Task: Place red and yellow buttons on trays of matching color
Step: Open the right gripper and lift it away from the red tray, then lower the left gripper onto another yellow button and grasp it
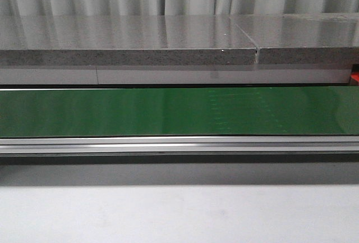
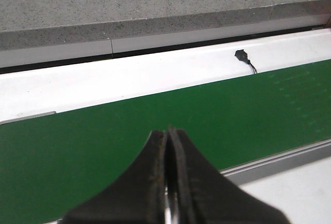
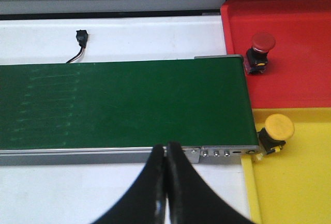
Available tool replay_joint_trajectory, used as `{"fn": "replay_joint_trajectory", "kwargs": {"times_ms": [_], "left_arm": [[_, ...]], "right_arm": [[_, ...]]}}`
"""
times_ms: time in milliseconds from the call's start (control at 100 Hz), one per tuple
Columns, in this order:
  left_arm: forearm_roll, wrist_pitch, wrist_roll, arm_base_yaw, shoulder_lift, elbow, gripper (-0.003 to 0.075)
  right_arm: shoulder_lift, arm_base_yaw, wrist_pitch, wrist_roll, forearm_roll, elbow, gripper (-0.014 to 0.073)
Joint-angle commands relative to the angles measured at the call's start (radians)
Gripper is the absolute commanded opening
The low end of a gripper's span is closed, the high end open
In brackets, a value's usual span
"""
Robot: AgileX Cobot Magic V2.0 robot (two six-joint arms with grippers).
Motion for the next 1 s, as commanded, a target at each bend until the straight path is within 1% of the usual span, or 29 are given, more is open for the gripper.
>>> {"fn": "replay_joint_trajectory", "kwargs": {"times_ms": [0,230,300,340,390,570,720,790,830,860,910,930,960,990], "left_arm": [[-0.016,-0.100,-0.002,0.002,0.015,-0.027,-0.0021],[0.004,-0.102,-0.002,0.002,0.040,-0.027,-0.0021],[0.010,-0.076,-0.009,0.018,0.072,-0.048,-0.0021],[0.013,-0.049,-0.045,0.036,0.100,-0.071,-0.0021],[0.013,-0.013,-0.085,0.077,0.139,-0.107,-0.0021],[0.006,0.100,-0.085,0.236,0.310,-0.251,-0.0020],[-0.018,0.192,-0.085,0.368,0.428,-0.336,-0.0015],[-0.018,0.239,-0.085,0.419,0.475,-0.360,0.0034],[-0.020,0.271,-0.085,0.445,0.500,-0.370,0.0092],[-0.022,0.292,-0.085,0.469,0.516,-0.373,0.0141],[-0.024,0.320,-0.085,0.502,0.537,-0.375,0.0259],[-0.024,0.326,-0.085,0.516,0.545,-0.375,0.0291],[-0.024,0.338,-0.085,0.533,0.554,-0.375,0.0365],[-0.026,0.344,-0.085,0.548,0.565,-0.376,0.0419]], "right_arm": [[-0.042,0.001,-0.053,-0.008,0.006,0.003,-0.0067],[-0.084,0.001,-0.048,-0.008,0.007,0.025,-0.0067],[-0.084,0.001,-0.048,-0.008,0.007,0.025,-0.0067],[-0.084,0.001,-0.048,-0.008,0.007,0.025,-0.0067],[-0.084,0.001,-0.048,-0.008,0.007,0.025,-0.0067],[-0.084,0.001,-0.039,-0.008,0.007,0.025,-0.0067],[-0.084,0.001,-0.038,-0.008,0.007,0.025,-0.0067],[-0.084,0.001,-0.038,-0.008,0.007,0.025,-0.0067],[-0.084,0.001,-0.038,-0.008,0.007,0.025,-0.0067],[-0.084,0.001,-0.038,-0.008,0.007,0.025,-0.0067],[-0.084,0.001,-0.038,-0.008,0.007,0.025,-0.0067],[-0.084,0.001,-0.038,-0.008,0.007,0.025,-0.0067],[-0.084,0.001,-0.038,-0.008,0.007,0.025,-0.0067],[-0.084,0.001,-0.038,-0.008,0.007,0.025,-0.0067]]}}
